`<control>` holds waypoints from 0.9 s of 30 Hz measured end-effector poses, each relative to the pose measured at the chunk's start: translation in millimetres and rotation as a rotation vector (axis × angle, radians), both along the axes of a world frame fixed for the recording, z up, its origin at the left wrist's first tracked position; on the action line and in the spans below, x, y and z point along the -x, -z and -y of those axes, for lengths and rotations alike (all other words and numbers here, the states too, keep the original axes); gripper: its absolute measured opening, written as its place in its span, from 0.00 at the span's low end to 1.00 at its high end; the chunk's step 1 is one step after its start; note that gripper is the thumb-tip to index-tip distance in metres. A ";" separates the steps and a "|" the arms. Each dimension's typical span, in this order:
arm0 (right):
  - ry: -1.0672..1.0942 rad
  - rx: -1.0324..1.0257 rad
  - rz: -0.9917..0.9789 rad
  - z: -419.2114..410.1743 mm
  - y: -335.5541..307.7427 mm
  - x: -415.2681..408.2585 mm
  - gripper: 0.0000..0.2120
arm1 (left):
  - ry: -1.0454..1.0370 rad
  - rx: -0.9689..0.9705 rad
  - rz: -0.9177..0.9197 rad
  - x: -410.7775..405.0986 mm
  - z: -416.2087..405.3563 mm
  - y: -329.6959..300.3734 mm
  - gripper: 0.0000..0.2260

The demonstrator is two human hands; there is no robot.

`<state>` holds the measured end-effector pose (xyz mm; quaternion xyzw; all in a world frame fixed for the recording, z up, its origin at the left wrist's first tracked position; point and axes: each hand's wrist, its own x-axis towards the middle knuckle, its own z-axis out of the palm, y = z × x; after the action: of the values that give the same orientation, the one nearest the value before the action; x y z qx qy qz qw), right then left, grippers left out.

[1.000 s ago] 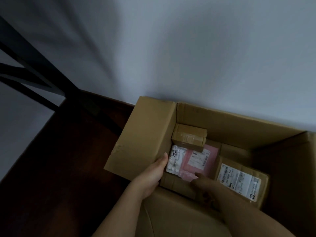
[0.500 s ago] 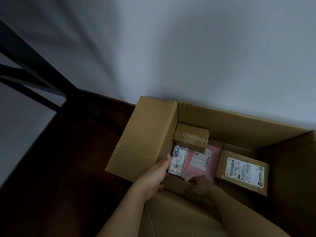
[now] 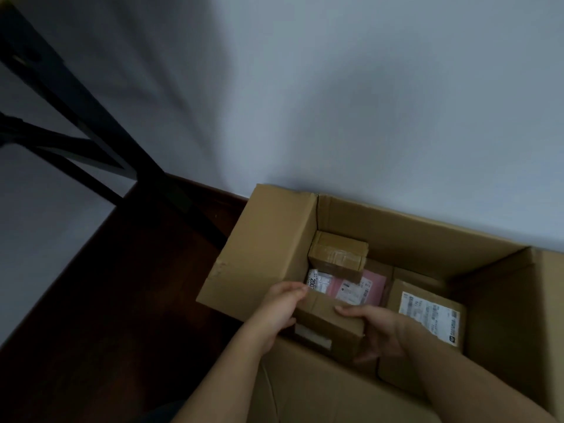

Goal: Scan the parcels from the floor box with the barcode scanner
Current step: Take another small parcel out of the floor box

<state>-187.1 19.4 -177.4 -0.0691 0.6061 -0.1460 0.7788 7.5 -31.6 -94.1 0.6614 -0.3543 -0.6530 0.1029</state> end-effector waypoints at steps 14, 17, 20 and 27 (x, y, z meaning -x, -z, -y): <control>0.087 0.193 0.119 2.7 -130.8 28.3 0.26 | 0.022 0.425 0.023 -8.8 -25.1 -119.9 0.20; 0.041 0.244 0.132 2.3 -159.3 30.7 0.27 | 0.017 0.455 -0.047 -13.0 -30.9 -146.0 0.20; -0.047 0.292 0.153 3.0 -190.5 29.2 0.31 | 0.014 0.529 -0.059 -18.1 -37.2 -175.7 0.19; -0.133 0.492 0.271 5.1 -274.1 10.9 0.41 | -0.097 0.701 -0.035 -40.7 -52.4 -253.0 0.18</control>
<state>-198.0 14.3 96.7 -0.2753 0.4372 -0.2452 0.8203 48.2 20.8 158.9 0.5906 -0.5233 -0.4974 0.3604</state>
